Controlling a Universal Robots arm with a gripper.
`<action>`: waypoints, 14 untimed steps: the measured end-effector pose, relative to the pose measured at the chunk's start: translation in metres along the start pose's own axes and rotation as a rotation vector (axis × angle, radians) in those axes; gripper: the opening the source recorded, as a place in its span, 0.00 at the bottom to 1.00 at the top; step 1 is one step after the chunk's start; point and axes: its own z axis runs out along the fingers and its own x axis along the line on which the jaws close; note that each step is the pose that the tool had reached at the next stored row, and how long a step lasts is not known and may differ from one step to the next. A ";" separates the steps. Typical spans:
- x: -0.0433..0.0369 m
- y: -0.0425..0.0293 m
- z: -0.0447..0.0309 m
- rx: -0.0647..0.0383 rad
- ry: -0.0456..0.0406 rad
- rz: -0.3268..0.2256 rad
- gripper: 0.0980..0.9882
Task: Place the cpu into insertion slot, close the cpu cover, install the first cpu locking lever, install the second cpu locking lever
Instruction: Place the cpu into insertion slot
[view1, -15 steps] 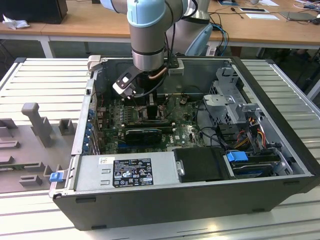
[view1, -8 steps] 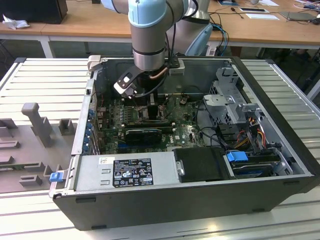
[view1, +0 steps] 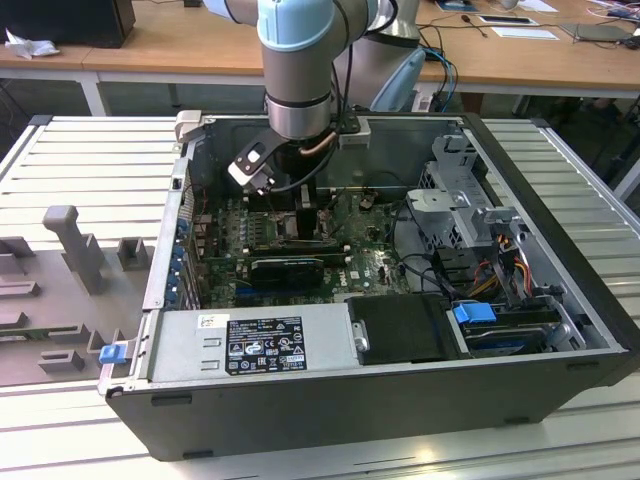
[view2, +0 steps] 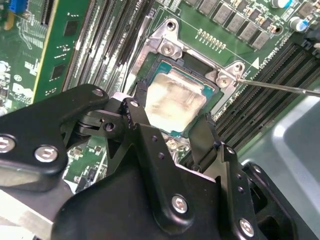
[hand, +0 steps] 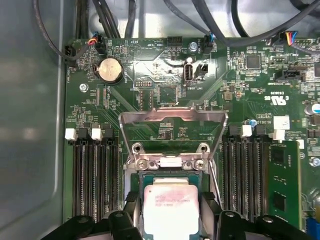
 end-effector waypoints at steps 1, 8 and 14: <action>0.0000 0.0001 -0.0022 0.000 0.0000 0.000 0.56; 0.0002 0.0016 -0.0134 0.005 0.0000 0.000 0.20; 0.0003 0.0021 -0.0178 0.007 -0.0001 0.000 0.01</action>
